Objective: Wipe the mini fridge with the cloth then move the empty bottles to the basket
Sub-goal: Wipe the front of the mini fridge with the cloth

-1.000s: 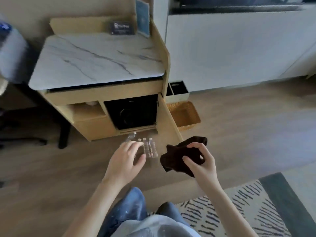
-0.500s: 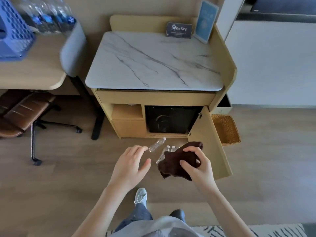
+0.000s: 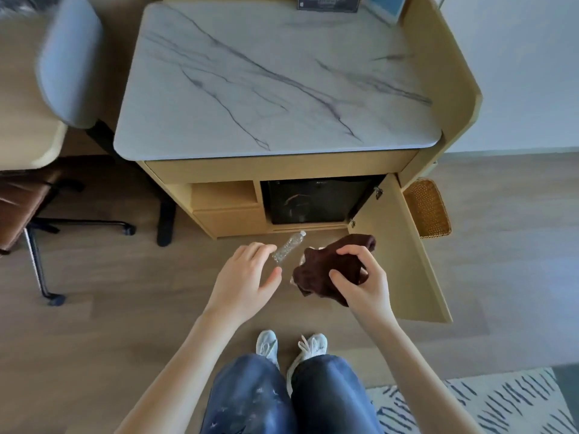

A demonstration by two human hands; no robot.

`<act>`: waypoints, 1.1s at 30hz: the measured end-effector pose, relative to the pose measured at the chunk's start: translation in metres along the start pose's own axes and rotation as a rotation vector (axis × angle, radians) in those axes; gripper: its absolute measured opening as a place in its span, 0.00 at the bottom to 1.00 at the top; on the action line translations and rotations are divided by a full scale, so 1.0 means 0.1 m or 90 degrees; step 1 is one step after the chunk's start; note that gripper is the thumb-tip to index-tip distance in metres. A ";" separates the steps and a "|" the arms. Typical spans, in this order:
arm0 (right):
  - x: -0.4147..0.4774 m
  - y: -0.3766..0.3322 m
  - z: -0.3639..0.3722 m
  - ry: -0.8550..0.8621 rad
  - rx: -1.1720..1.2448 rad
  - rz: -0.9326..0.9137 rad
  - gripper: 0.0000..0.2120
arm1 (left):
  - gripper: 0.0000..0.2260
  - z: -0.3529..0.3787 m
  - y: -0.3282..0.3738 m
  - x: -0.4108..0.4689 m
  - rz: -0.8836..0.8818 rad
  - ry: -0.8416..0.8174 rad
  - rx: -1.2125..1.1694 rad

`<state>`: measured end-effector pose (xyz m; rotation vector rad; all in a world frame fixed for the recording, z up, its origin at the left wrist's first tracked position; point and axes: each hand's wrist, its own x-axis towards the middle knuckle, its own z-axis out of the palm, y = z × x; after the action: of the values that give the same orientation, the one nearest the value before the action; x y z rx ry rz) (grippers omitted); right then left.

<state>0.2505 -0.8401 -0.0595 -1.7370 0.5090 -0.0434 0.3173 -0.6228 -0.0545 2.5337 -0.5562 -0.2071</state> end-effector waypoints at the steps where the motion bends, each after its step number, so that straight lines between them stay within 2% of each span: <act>1: 0.10 0.09 0.02 -0.010 -0.011 0.006 0.17 | 0.16 0.11 -0.03 0.03 -0.012 -0.006 -0.004; 6: 0.62 0.59 0.17 -0.028 -0.020 0.027 0.19 | 0.16 0.65 -0.31 0.25 -0.040 -0.034 0.010; 11: 1.02 1.16 0.42 0.001 -0.012 0.044 0.20 | 0.16 1.15 -0.73 0.60 -0.033 -0.058 0.015; 16: 1.52 2.12 0.81 0.014 -0.025 0.019 0.21 | 0.19 1.93 -1.51 1.07 0.026 -0.033 0.029; 21: 2.23 3.30 1.21 -0.032 -0.058 -0.009 0.20 | 0.22 3.02 -2.56 1.55 0.072 -0.025 0.073; 26: 2.90 4.49 1.57 -0.053 -0.089 -0.068 0.21 | 0.27 4.16 -3.47 1.98 0.140 -0.064 0.173; 29: 3.21 5.06 1.72 -0.064 -0.115 -0.113 0.22 | 0.27 4.70 -3.83 2.19 0.195 -0.086 0.230; 33: 3.47 5.43 1.82 -0.023 -0.135 -0.174 0.25 | 0.27 5.03 -4.07 2.41 0.252 -0.038 0.226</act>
<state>0.4493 -0.8718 -0.6981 -2.0023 0.2539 -0.1566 0.5481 -0.6470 -0.7045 2.6853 -1.1926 -0.0383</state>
